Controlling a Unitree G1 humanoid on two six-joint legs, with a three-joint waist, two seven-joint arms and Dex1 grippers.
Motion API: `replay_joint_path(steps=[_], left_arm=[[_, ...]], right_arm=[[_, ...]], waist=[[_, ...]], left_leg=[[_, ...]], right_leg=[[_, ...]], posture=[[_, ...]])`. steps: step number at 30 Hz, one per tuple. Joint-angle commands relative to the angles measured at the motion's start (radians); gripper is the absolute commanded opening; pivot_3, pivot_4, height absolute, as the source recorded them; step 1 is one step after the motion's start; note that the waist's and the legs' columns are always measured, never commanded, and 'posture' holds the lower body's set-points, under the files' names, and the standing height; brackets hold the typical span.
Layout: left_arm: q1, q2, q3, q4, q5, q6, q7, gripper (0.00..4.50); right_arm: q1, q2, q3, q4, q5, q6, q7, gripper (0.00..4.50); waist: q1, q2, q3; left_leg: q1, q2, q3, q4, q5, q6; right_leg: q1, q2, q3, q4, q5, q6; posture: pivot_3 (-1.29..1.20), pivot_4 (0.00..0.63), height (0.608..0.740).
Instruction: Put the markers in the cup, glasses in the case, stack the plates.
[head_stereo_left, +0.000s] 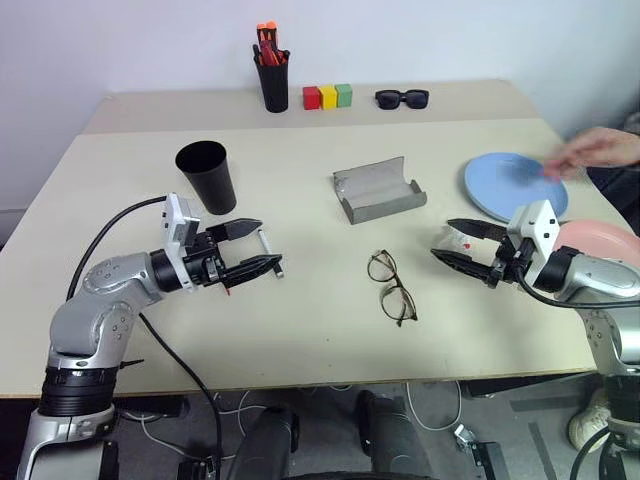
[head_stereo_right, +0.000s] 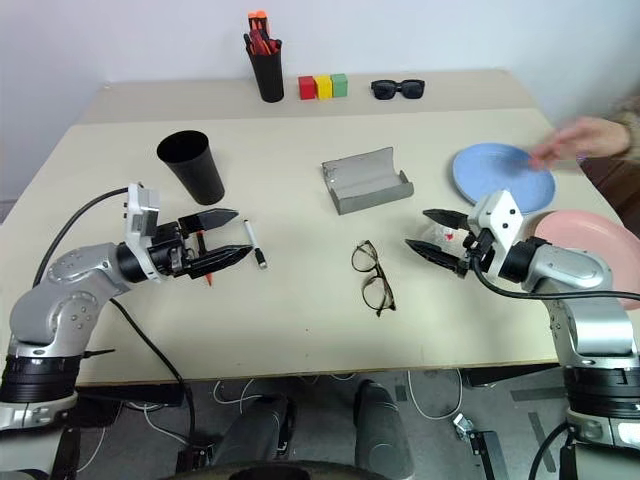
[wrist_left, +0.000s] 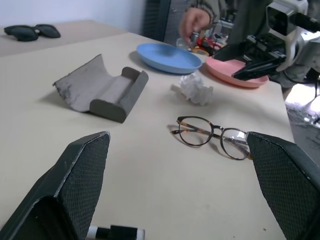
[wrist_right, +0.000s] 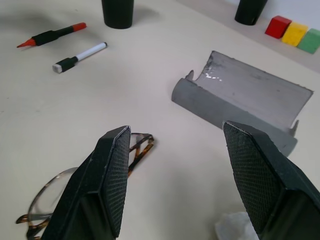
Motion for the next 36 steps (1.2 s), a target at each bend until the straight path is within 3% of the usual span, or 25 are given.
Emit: replay_joint_path(steps=[1, 19, 25, 31, 36], left_arm=[[-0.007, 0.005, -0.008, -0.035, 0.015, -0.029, 0.002, 4.5], [0.116, 0.157, 0.228, -0.052, -0.074, -0.005, -0.036, 4.5], [0.132, 0.176, 0.255, -0.049, -0.093, 0.019, -0.022, 4.5], [0.226, 0.175, 0.328, -0.107, -0.117, 0.045, 0.04, 4.5], [0.32, 0.177, 0.438, -0.171, -0.132, 0.187, 0.245, 4.5]], right_arm=[[-0.041, -0.002, 0.003, -0.04, 0.019, 0.006, -0.001, 2.98], [-0.125, 0.139, 0.137, -0.067, -0.013, -0.008, -0.058, 2.98], [-0.156, 0.149, 0.139, -0.065, -0.002, -0.02, -0.048, 2.98], [-0.152, 0.177, 0.157, -0.055, -0.018, -0.05, -0.047, 2.98], [-0.167, 0.185, 0.178, -0.075, -0.004, -0.04, -0.031, 2.98]], waist=[[-0.001, 0.0, 0.0], [-0.002, 0.0, 0.0], [-0.003, 0.0, 0.0], [-0.005, 0.0, 0.0], [-0.006, 0.0, 0.0]], left_leg=[[0.0, 0.0, 0.0, 0.0, 0.0, 0.0], [0.0, 0.0, 0.0, 0.0, 0.0, 0.0], [0.0, 0.0, 0.0, 0.0, 0.0, 0.0], [0.0, 0.001, 0.0, -0.001, 0.0, 0.0], [0.0, 0.001, 0.0, -0.001, 0.0, 0.0]], right_leg=[[0.0, 0.0, 0.0, 0.0, 0.0, 0.0], [0.0, 0.0, 0.0, 0.0, 0.0, 0.0], [0.0, 0.0, 0.0, 0.0, 0.0, 0.0], [-0.001, 0.0, 0.0, 0.0, 0.0, 0.0], [-0.001, 0.001, 0.0, 0.0, 0.0, 0.0]], posture=[[0.0, 0.15, 0.74], [0.0, 0.15, 0.74], [0.0, 0.15, 0.74], [0.0, 0.15, 0.74], [0.0, 0.15, 0.74]])
